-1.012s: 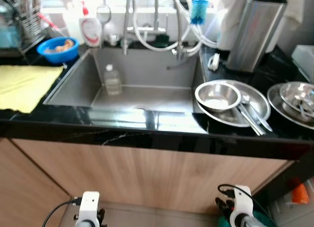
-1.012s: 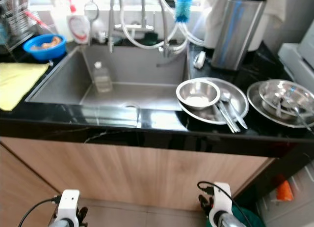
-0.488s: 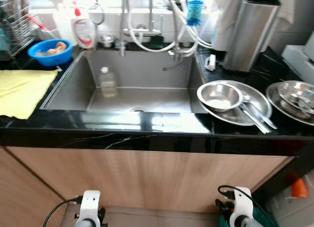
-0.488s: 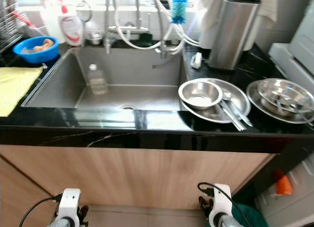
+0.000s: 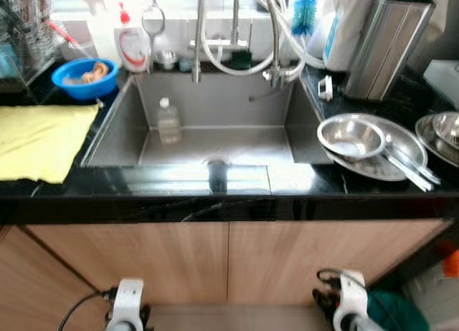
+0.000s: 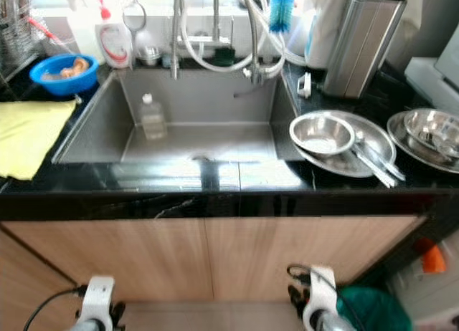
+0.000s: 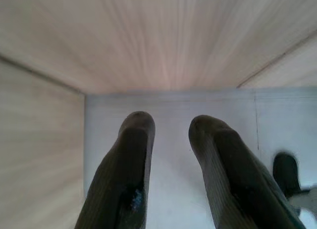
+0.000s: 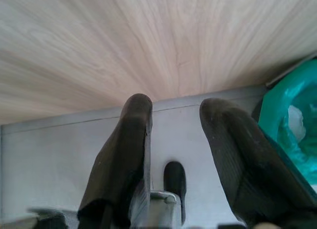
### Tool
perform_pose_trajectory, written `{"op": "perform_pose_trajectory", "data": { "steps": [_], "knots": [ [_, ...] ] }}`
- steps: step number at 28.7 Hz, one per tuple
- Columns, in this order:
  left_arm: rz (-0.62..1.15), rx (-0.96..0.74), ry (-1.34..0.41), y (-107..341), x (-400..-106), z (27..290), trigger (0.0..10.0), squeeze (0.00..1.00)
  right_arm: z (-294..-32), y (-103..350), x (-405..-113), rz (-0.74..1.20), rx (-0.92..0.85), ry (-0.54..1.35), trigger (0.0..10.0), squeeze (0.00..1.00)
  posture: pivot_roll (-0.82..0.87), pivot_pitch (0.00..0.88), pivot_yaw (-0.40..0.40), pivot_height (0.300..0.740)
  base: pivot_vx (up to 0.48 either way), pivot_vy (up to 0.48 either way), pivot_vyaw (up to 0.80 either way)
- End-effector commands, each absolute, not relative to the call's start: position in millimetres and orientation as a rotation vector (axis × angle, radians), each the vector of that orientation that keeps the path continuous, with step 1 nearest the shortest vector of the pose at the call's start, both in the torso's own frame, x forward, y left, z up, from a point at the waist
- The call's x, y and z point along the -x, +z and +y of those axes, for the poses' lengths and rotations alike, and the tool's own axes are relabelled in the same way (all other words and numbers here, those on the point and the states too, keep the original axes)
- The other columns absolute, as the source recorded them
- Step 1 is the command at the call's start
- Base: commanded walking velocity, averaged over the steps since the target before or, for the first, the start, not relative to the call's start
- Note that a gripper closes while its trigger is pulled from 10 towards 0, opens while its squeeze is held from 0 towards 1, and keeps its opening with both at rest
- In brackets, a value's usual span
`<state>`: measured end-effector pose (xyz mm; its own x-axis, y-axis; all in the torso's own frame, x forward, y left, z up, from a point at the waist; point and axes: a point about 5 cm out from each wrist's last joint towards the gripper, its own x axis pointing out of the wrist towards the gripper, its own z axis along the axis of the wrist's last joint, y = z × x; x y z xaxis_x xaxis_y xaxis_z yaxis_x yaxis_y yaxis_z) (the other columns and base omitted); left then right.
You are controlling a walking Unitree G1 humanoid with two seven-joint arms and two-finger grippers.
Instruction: Kitchen organization
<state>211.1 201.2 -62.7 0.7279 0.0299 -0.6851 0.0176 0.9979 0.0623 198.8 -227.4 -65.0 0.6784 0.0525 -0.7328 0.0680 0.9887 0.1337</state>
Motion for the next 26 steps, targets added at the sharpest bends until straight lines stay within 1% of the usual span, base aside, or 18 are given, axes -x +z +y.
{"op": "perform_pose_trajectory", "data": {
  "steps": [1, 7, 13, 26],
  "knots": [
    [0.792, -0.084, 0.013, -68, -200, 207, 10.0, 0.0, -224, -63, -203, 0.81, -0.162, -0.006, 10.0, 0.0, -0.07, 0.0, 0.044, 0.74, 0.0, 0.0, 0.0],
    [0.793, -0.086, 0.003, -69, -199, 205, 10.0, 0.0, -223, -64, -203, 0.805, -0.166, -0.016, 10.0, 0.0, -0.08, 0.0, 0.054, 0.74, 0.0, 0.0, 0.0],
    [0.791, -0.093, -0.007, -69, -200, 204, 10.0, 0.0, -222, -63, -203, 0.755, -0.185, -0.07, 10.0, 0.0, -0.1, 0.0, 0.065, 0.74, 0.0, 0.0, 0.0],
    [0.722, -0.103, -0.04, -59, -216, 198, 10.0, 0.0, -220, -57, -211, 0.677, -0.195, -0.12, 10.0, 0.0, -0.13, 0.0, 0.081, 0.74, 0.0, 0.0, 0.0]
  ]
}}
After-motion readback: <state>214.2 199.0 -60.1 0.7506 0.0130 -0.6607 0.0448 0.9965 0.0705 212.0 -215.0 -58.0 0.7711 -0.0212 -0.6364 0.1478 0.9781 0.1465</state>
